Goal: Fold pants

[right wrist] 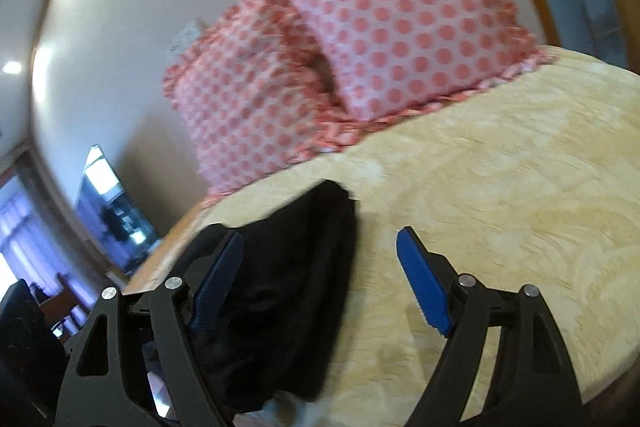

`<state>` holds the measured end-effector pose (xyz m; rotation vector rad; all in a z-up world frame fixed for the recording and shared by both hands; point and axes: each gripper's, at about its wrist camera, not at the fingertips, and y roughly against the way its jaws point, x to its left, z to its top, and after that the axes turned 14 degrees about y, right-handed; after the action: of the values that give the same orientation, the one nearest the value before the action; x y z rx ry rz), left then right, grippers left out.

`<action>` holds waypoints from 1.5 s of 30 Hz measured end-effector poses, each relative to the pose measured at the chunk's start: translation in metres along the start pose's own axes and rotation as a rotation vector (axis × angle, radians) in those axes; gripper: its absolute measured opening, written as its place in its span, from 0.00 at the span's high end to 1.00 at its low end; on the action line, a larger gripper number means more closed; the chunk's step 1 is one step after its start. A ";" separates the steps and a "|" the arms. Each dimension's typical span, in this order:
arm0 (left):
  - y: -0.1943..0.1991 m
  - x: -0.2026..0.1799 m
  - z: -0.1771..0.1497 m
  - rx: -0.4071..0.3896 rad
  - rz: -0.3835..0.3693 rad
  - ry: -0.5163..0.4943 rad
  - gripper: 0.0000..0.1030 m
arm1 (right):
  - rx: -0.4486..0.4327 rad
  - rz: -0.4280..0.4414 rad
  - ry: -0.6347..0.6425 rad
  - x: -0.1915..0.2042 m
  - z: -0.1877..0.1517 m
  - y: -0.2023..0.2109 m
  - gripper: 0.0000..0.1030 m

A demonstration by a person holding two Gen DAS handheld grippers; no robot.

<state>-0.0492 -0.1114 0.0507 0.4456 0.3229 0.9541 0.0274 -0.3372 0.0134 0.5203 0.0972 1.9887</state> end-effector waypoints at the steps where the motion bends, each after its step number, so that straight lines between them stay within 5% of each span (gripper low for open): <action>1: 0.008 0.014 0.000 -0.007 0.021 0.050 0.15 | 0.006 0.033 0.012 0.005 0.003 -0.002 0.21; 8: 0.016 0.112 -0.004 -0.016 0.334 0.384 0.10 | 0.205 0.160 0.150 0.045 -0.009 -0.028 0.47; 11: 0.010 0.124 -0.007 0.013 0.379 0.413 0.08 | 0.247 0.145 0.208 0.055 -0.016 -0.028 0.53; 15: -0.006 0.131 -0.015 0.081 0.391 0.419 0.08 | 0.299 0.093 0.298 0.066 -0.027 -0.038 0.85; 20: -0.012 0.144 -0.026 0.120 0.347 0.482 0.08 | 0.216 0.136 0.269 0.063 -0.021 -0.011 0.92; 24: -0.013 0.146 -0.026 0.127 0.333 0.479 0.07 | 0.315 0.080 0.281 0.059 -0.041 -0.017 0.92; 28: -0.001 0.143 -0.019 0.112 0.282 0.475 0.07 | 0.309 0.083 0.267 0.059 -0.039 -0.014 0.90; 32: 0.008 0.137 -0.009 0.051 0.263 0.438 0.06 | 0.199 0.076 0.262 0.062 -0.016 -0.003 0.43; 37: -0.012 0.139 -0.008 0.095 0.273 0.441 0.06 | 0.175 0.090 0.333 0.083 -0.008 -0.021 0.42; 41: -0.024 0.147 -0.021 0.151 0.269 0.467 0.05 | 0.393 0.056 0.319 0.074 -0.037 -0.061 0.43; 45: -0.013 0.152 -0.014 0.145 0.235 0.495 0.05 | 0.339 0.101 0.229 0.060 -0.020 -0.047 0.44</action>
<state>0.0361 0.0124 0.0213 0.3799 0.8057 1.2735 0.0360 -0.2595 0.0004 0.5173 0.5672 2.1371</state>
